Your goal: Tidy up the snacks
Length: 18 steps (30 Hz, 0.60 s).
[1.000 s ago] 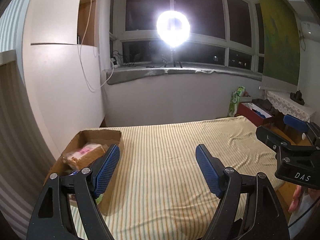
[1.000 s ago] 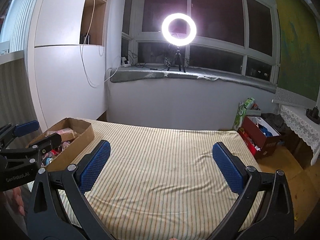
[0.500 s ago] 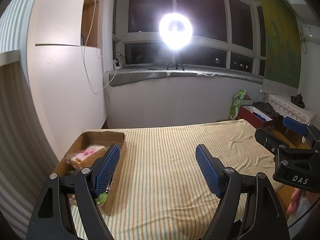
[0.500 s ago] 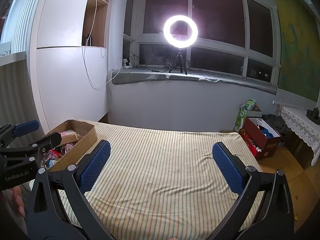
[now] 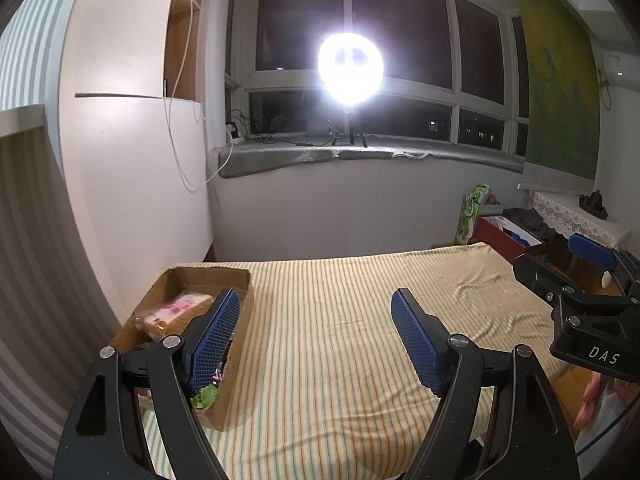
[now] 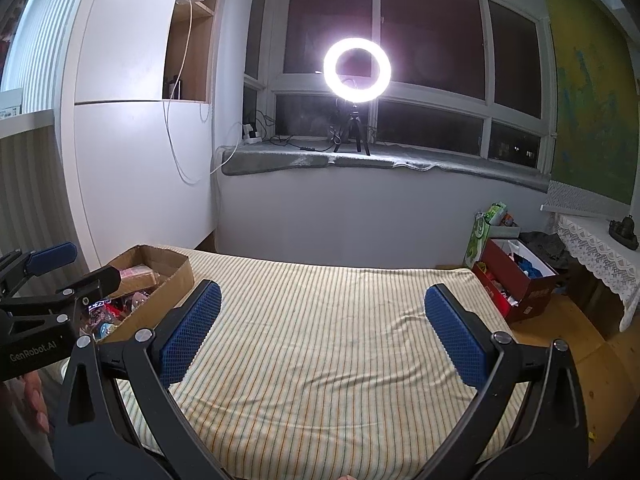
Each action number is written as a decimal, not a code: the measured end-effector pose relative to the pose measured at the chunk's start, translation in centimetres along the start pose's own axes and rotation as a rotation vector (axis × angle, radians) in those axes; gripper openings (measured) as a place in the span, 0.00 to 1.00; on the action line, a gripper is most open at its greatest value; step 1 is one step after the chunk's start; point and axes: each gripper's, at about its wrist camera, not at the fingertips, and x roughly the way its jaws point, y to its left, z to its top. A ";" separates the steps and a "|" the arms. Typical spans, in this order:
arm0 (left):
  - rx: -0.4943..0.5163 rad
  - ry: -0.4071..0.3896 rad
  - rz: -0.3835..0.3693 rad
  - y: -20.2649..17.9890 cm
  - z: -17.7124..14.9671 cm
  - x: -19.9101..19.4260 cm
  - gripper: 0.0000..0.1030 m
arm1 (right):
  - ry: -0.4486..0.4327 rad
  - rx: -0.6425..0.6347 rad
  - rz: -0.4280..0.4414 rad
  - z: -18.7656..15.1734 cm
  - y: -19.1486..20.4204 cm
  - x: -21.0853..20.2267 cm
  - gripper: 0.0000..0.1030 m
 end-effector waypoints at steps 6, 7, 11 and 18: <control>0.000 -0.001 -0.004 0.0 0.0 -0.1 0.76 | 0.000 0.000 -0.002 0.0 0.0 -0.1 1.00; 0.001 0.001 -0.009 -0.1 0.0 -0.1 0.78 | 0.000 0.001 -0.002 0.0 0.0 -0.1 1.00; 0.010 0.007 -0.021 -0.4 0.0 -0.1 0.89 | 0.007 0.001 -0.002 0.0 0.0 -0.1 1.00; 0.036 0.009 0.025 -1.3 0.0 0.0 0.99 | 0.016 0.005 -0.004 -0.1 -0.2 0.0 1.00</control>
